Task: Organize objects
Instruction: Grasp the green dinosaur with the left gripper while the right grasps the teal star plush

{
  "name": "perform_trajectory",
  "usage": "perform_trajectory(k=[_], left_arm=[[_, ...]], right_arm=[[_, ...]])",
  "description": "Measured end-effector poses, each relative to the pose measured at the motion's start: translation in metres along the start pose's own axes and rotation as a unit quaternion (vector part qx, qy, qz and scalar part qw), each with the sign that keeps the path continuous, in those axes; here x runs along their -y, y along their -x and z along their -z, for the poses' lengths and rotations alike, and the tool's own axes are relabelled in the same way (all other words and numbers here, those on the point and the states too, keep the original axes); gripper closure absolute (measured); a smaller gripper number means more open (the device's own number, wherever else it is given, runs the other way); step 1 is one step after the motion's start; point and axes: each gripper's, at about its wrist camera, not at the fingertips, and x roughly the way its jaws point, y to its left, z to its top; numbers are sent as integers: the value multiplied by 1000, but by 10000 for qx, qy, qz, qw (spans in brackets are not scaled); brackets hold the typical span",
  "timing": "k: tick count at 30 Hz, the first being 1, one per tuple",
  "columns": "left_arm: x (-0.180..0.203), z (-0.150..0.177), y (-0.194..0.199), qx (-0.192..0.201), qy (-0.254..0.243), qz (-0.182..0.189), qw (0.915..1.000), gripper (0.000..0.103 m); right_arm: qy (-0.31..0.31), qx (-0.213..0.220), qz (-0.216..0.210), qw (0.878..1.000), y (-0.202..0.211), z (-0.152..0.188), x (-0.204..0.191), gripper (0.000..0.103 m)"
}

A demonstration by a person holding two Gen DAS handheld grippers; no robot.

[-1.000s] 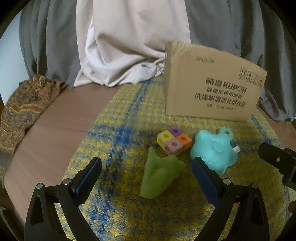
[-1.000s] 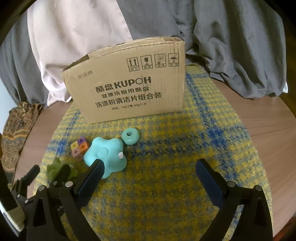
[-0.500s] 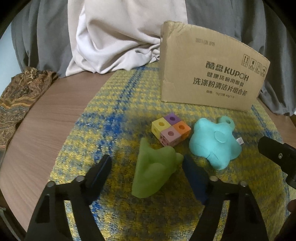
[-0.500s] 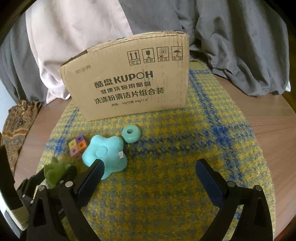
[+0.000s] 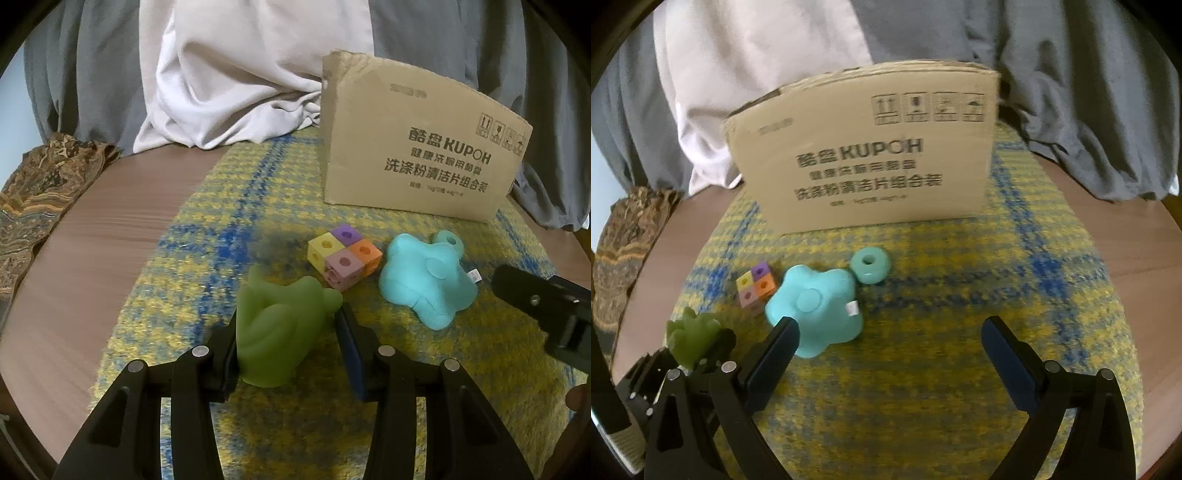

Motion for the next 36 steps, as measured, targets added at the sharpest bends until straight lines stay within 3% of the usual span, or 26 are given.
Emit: perform_trajectory(k=[13,24,29,36], left_arm=[[-33,-1,10,55,250,-276,9993,57],[-39,-2,4,-14,291,-309,9991,57],[-38,-3,2,-45,296,-272,9992,57],[-35,-4,5,-4,256,-307,9992,57]], right_arm=[[266,-379,-99,9989,-32,-5,-38,4],[312,-608,72,9976,-56,-5,-47,4],[456,-551,-41,9974,-52,-6,-54,27],[472,-441,-131,9978,-47,-6,-54,31]])
